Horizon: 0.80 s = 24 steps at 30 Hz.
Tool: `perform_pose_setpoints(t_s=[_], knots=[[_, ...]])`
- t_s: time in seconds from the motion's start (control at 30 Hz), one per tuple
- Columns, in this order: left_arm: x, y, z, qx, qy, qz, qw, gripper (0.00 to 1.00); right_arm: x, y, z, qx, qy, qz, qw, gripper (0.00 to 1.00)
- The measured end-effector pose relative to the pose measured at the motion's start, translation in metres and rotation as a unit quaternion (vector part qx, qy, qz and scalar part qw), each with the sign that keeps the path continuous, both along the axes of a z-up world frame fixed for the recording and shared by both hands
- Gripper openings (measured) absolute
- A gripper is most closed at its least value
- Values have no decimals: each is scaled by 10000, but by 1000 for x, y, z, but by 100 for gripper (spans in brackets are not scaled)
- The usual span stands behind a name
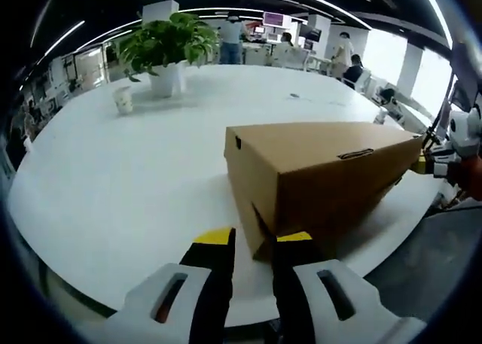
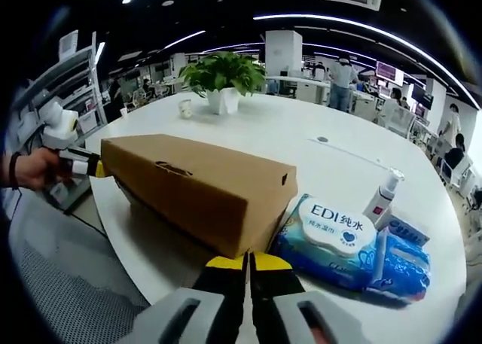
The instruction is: Operate the shoe box by opening the lid, removing the specified soft item, and placing it in the target area until the item is outside and the box remains undamaged.
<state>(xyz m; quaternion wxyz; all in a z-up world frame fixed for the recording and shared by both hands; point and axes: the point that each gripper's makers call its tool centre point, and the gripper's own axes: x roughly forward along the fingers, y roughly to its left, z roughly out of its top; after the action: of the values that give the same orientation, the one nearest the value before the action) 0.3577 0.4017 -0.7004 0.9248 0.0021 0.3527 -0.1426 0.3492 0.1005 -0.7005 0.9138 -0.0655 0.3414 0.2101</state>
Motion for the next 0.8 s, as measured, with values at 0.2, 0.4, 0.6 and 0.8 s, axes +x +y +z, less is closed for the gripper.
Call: perform_pose_setpoints(t_s=[0.2,0.4,0.6,0.8], knots=[[-4,0,1,26,-35,-10,10000,17,-5,-1,2,18,-24,-15,10000,0],[-11,2,1,7,-59,60,10000,17,-9,-1,0,-78,-73,-61,9999,0],[-14,2,2,35,-66,39,10000,17,-11,-2,-4,-127,-44,-69,9999,0],[-16,0,-4,21,-15,-22,10000,17,-13,-2,-9,-168,60,-9,9998,0]])
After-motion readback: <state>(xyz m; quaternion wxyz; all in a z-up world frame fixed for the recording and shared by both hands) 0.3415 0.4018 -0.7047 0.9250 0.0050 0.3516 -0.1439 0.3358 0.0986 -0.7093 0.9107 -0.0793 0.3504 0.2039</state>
